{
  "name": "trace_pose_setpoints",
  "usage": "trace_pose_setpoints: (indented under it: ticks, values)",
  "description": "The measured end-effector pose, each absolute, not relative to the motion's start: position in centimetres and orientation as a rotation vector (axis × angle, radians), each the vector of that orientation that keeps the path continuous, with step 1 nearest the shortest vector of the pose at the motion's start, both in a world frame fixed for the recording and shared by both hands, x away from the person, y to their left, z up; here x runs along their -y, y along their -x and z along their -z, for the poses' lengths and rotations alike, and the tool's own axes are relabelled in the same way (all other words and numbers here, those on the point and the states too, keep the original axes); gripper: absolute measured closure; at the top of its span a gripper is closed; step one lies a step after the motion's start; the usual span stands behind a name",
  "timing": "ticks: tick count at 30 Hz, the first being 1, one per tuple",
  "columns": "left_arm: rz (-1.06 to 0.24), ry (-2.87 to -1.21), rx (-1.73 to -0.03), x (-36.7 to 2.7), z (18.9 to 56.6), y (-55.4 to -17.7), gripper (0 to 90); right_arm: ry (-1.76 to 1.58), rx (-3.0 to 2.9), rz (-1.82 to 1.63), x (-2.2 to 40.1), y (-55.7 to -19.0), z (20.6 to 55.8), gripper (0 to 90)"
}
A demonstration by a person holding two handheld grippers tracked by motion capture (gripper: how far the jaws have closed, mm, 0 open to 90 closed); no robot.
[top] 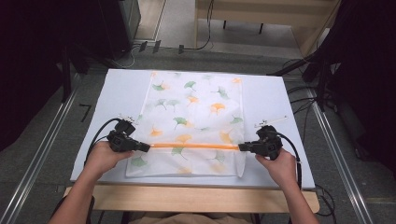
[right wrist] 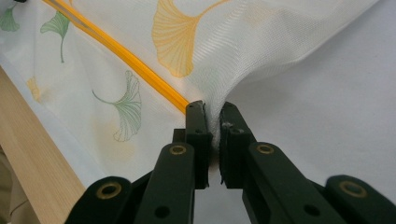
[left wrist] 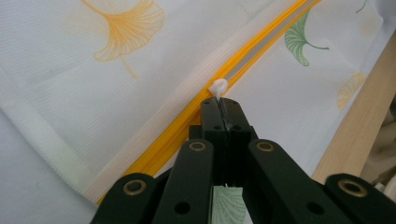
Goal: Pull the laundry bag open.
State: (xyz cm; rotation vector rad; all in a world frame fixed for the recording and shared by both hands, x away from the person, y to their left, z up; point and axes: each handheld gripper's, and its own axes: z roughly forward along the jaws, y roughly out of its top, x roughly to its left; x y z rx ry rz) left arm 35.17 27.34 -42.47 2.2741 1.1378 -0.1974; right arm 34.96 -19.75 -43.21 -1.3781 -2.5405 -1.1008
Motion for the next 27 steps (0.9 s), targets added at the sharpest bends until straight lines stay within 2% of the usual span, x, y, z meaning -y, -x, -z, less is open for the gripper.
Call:
trace_pose_setpoints:
  ticks: [27]
  values:
    - [0.155,-2.244,-1.224,-30.8,42.4,-34.6,90.0,1.367,2.545,1.088,19.5,-35.3,43.2,85.5]
